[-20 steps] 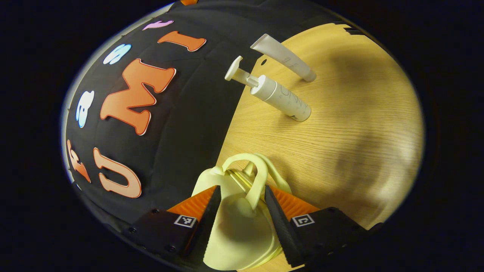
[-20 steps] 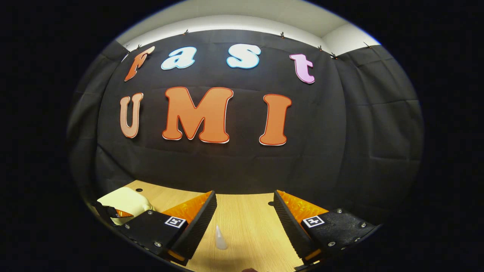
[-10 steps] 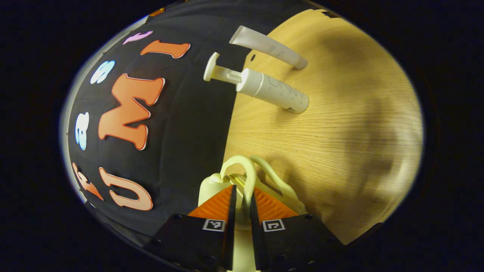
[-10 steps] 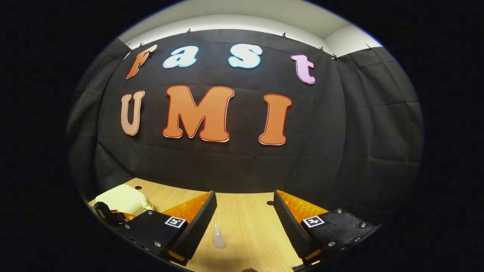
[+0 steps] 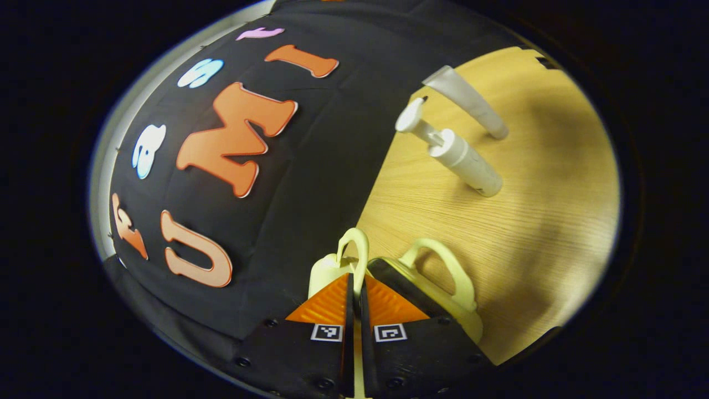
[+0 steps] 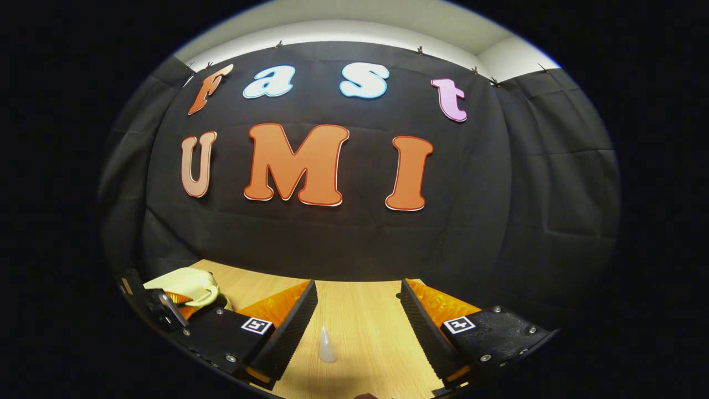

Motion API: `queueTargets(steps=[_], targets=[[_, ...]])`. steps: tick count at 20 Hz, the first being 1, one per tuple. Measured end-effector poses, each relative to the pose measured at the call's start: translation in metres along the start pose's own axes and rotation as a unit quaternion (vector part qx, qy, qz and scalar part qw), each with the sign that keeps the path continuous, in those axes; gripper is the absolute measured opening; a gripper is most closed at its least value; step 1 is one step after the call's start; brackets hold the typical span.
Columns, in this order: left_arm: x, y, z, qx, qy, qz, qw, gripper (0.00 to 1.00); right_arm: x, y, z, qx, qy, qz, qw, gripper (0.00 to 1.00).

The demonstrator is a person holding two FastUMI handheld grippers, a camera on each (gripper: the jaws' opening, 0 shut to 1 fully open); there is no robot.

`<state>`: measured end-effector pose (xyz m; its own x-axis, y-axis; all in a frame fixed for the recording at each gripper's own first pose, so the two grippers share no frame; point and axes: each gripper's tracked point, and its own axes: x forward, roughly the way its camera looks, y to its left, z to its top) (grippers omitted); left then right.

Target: First open the suitcase, pack the skin care products into it, and then close the suitcase.

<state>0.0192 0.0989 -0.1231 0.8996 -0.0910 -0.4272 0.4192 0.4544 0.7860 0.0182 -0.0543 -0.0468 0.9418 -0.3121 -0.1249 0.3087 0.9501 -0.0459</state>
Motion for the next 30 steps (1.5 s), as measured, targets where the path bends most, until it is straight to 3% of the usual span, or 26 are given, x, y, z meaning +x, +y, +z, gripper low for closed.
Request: queueTargets(steps=[5, 9, 16, 26, 30], targets=[[0.005, 0.051, 0.000, -0.082, 0.007, 0.026, 0.996, 0.06, 0.004, 0.020, 0.000, -0.006, 0.004, 0.020, 1.000, 0.96], [0.001, 0.086, -0.015, -0.155, 0.012, 0.037, 0.987, 0.06, 0.010, 0.033, 0.003, -0.013, 0.002, 0.030, 0.999, 0.96], [-0.009, 0.146, -0.056, -0.325, 0.011, 0.057, 0.944, 0.09, 0.017, 0.058, 0.008, -0.019, 0.002, 0.046, 0.999, 0.96], [-0.016, 0.222, -0.167, -0.407, 0.054, 0.126, 0.903, 0.10, 0.026, 0.075, 0.020, -0.032, -0.004, 0.046, 0.998, 0.97], [-0.021, 0.231, -0.207, -0.412, 0.077, 0.148, 0.896, 0.10, 0.028, 0.079, 0.018, -0.036, -0.001, 0.041, 0.999, 0.97]])
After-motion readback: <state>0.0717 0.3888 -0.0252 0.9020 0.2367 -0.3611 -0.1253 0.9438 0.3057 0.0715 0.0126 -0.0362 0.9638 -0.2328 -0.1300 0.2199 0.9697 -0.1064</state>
